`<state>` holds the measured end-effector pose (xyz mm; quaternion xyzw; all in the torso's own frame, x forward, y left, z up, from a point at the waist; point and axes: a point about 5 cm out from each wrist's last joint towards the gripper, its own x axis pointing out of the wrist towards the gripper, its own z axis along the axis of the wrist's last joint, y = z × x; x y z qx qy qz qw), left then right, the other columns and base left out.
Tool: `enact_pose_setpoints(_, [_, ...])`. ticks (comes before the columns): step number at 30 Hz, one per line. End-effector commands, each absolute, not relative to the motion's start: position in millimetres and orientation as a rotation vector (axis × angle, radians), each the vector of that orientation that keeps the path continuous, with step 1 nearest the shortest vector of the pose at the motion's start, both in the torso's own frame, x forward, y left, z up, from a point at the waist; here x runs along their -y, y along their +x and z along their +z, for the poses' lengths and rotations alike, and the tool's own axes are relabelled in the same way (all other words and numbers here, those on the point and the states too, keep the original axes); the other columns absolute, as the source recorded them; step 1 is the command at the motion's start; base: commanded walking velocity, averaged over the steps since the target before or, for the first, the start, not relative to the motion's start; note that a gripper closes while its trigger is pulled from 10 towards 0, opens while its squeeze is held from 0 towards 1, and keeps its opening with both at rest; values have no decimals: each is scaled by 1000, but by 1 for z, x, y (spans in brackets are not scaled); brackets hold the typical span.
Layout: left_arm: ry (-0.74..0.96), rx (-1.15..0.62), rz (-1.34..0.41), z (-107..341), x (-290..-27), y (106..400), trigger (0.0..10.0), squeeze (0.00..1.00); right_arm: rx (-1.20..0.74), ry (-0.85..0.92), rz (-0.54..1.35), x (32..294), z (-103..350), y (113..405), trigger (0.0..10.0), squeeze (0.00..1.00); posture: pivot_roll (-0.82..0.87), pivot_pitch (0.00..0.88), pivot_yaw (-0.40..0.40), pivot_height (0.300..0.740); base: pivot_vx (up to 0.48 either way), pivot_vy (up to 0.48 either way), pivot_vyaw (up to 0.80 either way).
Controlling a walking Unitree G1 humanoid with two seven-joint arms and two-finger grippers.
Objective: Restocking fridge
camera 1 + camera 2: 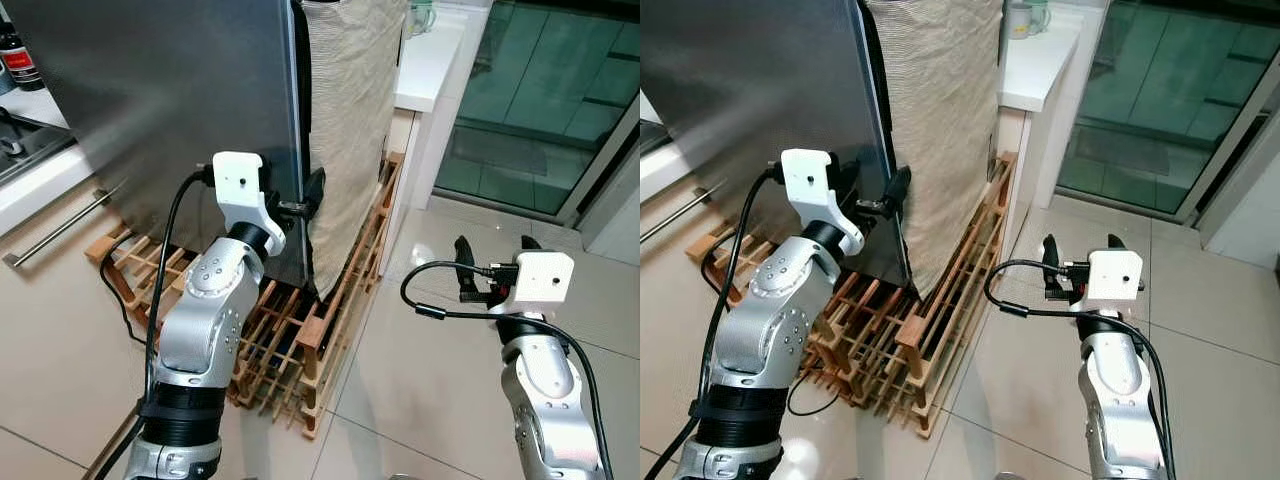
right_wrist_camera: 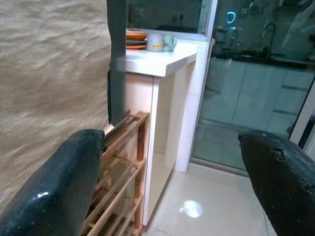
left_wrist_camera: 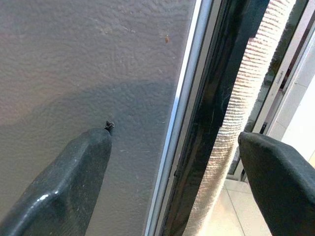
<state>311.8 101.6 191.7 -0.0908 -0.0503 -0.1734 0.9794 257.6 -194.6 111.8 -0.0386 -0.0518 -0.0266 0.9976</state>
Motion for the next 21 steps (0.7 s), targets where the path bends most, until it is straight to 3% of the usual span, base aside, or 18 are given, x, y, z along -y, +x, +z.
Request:
enact_pose_setpoints(1, [-177, 101, -360, 193, -101, 311, 10000, 0, 112, -77, -62, 198, 113, 258, 10000, 0, -52, 0, 41, 727, 0, 0, 0])
enact_pose_setpoints(21, [-152, 94, -408, 196, -105, 291, 10000, 0, 98, -93, -41, 198, 108, 263, 10000, 0, -34, 0, 22, 727, 0, 0, 0])
